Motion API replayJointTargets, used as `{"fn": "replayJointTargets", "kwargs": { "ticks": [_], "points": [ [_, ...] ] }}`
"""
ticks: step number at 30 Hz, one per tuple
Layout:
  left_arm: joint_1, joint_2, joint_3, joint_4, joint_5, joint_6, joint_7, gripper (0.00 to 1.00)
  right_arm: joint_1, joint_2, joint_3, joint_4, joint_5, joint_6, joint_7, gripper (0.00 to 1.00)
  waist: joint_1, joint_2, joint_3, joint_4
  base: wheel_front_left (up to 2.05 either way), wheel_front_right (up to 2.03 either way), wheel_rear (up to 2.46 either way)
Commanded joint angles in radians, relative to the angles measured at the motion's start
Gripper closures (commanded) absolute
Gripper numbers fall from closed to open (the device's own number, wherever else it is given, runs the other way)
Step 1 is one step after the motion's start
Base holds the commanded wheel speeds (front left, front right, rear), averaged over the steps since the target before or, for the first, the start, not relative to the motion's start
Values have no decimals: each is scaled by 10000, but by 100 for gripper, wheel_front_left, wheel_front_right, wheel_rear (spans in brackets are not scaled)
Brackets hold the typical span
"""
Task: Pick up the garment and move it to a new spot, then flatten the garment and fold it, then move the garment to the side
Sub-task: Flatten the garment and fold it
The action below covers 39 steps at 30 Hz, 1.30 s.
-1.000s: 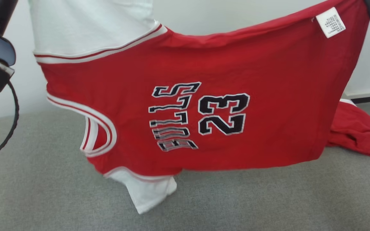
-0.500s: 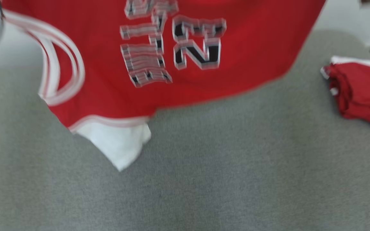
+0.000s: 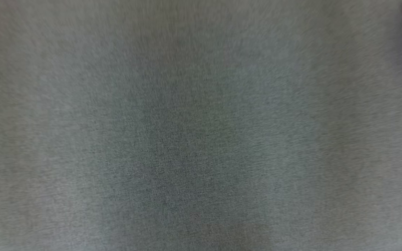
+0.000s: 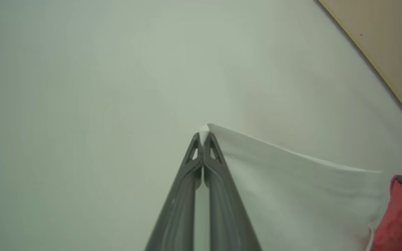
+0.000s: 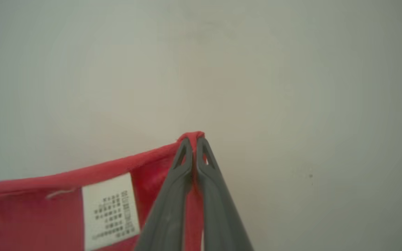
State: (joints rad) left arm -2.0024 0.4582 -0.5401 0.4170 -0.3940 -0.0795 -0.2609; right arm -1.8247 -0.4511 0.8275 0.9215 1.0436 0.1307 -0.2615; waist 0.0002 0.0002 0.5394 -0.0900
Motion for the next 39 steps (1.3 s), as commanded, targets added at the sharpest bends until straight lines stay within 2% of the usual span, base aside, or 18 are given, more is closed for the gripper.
{"fn": "replayJointTargets", "kwargs": {
  "ticks": [1, 2, 6, 9, 14, 17, 20, 24, 31, 39],
  "points": [
    [1066, -233, 393, -172, 8, -202, -24, 100, 461, -55, -229, -191, -272, -2, -43, 100, -2, -2, 1920, 235, 0, 0, 0],
    [1066, -233, 393, -172, 8, -202, -24, 100, 461, -55, -229, -191, -272, -2, -43, 100, -2, -2, 1920, 235, 0, 0, 0],
    [2775, -558, 1004, -575, -326, -480, -32, 100, 1501, -182, -394, -442, -687, -2, -49, 100, -2, -2, 1983, 525, 0, 0, 0],
    [4123, -504, 742, -790, -844, -494, -32, 100, 2340, -276, -379, -585, -788, -2, -50, 100, -2, -2, 1829, 678, 0, 0, 0],
    [6098, 252, -11, -1638, -2165, -501, -33, 100, 3775, -508, -274, -1035, -645, -2, -50, 100, -2, -2, 1405, 783, 0, 0, 0],
    [7330, 927, -369, -2461, -2864, -503, -33, 100, 4609, -779, -305, -1490, -347, -2, -52, 100, -2, -2, 1004, 800, 0, 0, 0],
    [8708, 1621, -703, -3391, -3186, -506, -32, 100, 5645, -1144, -349, -1896, -12, -2, -49, 100, -2, -2, 541, 914, 0, 0, 0],
    [10604, 2452, -410, -4310, -3224, -504, -34, 100, 7099, -1583, -159, -2542, 687, -2, -51, 100, -2, -2, -238, 959, 0, 0, 0],
    [14017, 3031, 61, -5912, -3389, -46, -34, 100, 9071, -2326, 542, -3698, 1871, -2, -51, 100, -2, -2, -1462, 893, 0, 0, 0],
    [17312, 2793, 248, -7292, -3592, 671, -33, 100, 11062, -2835, 435, -4596, 2262, -2, -52, 100, -2, -2, -2884, 1032, 0, 0, 0]
  ]
}}
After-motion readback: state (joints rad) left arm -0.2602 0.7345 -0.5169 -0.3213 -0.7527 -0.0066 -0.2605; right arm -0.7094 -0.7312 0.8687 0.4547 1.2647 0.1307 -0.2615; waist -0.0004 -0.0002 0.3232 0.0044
